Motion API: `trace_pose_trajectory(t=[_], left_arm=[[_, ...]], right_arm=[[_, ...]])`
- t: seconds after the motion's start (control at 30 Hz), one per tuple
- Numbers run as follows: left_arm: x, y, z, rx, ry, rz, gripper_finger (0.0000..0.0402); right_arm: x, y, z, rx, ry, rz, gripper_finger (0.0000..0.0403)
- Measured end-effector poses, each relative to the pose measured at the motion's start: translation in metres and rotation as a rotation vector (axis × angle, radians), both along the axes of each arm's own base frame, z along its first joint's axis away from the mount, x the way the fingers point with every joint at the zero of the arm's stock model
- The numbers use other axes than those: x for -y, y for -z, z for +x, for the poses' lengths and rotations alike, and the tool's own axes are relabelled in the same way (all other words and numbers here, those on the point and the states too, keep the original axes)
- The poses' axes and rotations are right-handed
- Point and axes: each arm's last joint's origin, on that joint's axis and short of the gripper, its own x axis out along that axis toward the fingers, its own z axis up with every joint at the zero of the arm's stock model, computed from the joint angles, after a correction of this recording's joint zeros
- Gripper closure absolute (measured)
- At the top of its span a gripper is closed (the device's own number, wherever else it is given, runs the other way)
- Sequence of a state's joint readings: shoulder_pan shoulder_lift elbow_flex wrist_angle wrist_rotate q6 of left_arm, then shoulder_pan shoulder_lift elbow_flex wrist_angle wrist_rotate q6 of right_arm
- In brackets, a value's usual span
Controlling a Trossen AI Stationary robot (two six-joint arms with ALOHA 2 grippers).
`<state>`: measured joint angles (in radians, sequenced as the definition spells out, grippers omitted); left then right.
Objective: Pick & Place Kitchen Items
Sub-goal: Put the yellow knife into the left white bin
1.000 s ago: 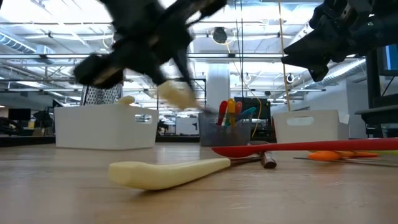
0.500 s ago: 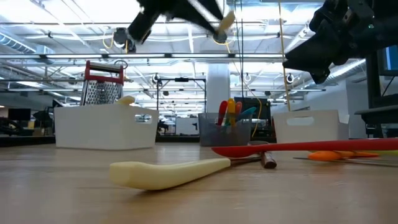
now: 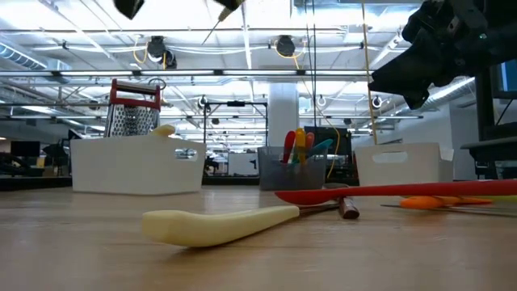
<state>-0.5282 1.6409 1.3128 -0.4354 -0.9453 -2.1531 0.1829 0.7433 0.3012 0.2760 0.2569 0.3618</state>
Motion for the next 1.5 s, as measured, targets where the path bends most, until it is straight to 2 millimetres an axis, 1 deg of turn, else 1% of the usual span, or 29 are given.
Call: trace_pose_trajectory(t=[0.1,0.23,0.3,0.37,0.47,0.63,0.8,0.9,1.03,1.1,1.17,1.33,1.5], left_arm=[[0.002,0.005,-0.006,-0.017,-0.030,-0.071,0.0363],[0.000,0.015,-0.016,-0.107,-0.061,-0.146,0.0363],[-0.002,0.016,-0.018,-0.119,-0.082,-0.164,0.0363],[-0.005,0.014,-0.017,-0.112,-0.084,-0.197,0.0363],[-0.017,0.010,-0.013,-0.092,-0.118,-0.216,0.0363],[-0.040,0.012,-0.003,-0.105,-0.185,-0.231,0.0363],[-0.063,0.015,0.002,-0.167,-0.224,-0.268,0.0363],[-0.070,0.018,-0.001,-0.245,-0.226,-0.299,0.0363],[-0.081,0.012,-0.004,-0.246,-0.256,-0.302,0.0363],[-0.087,0.015,-0.006,-0.291,-0.273,-0.294,0.0363],[-0.090,0.017,-0.009,-0.338,-0.278,-0.302,0.0363],[-0.099,0.017,-0.009,-0.357,-0.300,-0.307,0.0363],[-0.103,0.018,-0.013,-0.404,-0.320,-0.289,0.0363]], right_arm=[[0.000,0.000,0.000,-0.006,-0.008,-0.032,0.0289],[0.000,0.001,0.000,-0.015,-0.016,-0.066,0.0289],[0.000,0.001,0.000,-0.018,-0.016,-0.072,0.0289],[0.000,0.001,0.000,-0.019,-0.019,-0.084,0.0289],[0.000,0.001,0.000,-0.021,-0.027,-0.110,0.0289],[0.000,0.002,-0.001,-0.034,-0.037,-0.149,0.0289],[0.000,0.003,-0.001,-0.048,-0.046,-0.184,0.0289],[0.000,0.004,-0.001,-0.057,-0.057,-0.222,0.0289],[0.000,0.005,-0.001,-0.073,-0.060,-0.230,0.0289],[0.000,0.005,-0.002,-0.077,-0.060,-0.231,0.0289],[0.000,0.006,-0.002,-0.087,-0.062,-0.232,0.0289],[0.000,0.007,-0.002,-0.092,-0.062,-0.233,0.0289],[0.000,0.008,-0.002,-0.100,-0.063,-0.234,0.0289]])
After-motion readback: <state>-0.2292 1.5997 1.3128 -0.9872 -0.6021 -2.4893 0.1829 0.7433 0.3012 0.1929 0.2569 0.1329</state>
